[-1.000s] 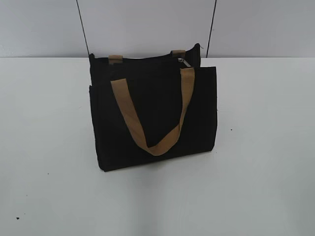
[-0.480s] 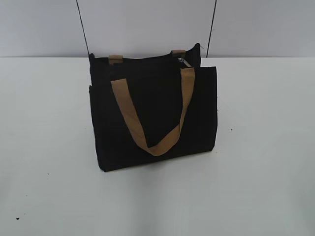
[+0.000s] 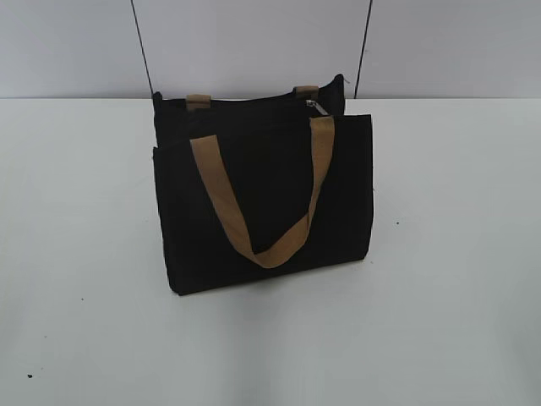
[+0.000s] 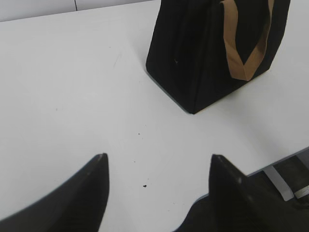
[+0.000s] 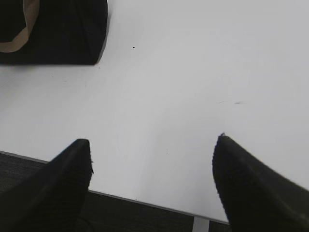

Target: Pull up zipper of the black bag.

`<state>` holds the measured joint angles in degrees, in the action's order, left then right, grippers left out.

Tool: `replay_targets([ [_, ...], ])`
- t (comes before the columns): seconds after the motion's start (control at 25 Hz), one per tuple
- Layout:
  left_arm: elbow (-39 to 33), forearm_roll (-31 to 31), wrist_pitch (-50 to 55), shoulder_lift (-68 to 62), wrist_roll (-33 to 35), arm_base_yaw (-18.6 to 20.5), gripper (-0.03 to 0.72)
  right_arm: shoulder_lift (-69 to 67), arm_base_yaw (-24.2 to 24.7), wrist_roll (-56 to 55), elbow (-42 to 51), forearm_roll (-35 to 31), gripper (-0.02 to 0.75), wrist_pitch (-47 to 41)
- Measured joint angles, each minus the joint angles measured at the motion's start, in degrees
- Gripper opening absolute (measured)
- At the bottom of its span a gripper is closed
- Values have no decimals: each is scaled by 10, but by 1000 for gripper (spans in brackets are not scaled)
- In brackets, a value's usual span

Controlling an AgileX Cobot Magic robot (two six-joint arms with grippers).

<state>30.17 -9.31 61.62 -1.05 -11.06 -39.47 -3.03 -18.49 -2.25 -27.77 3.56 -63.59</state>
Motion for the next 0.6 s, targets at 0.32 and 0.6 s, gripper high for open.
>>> replay_targets([
  [0.32, 0, 0, -1, 0, 0, 15, 499, 0, 0, 0, 0, 0, 596, 0],
  [0.6, 0, 0, -2, 13, 0, 147, 499, 8, 24, 0, 0, 0, 596, 1],
])
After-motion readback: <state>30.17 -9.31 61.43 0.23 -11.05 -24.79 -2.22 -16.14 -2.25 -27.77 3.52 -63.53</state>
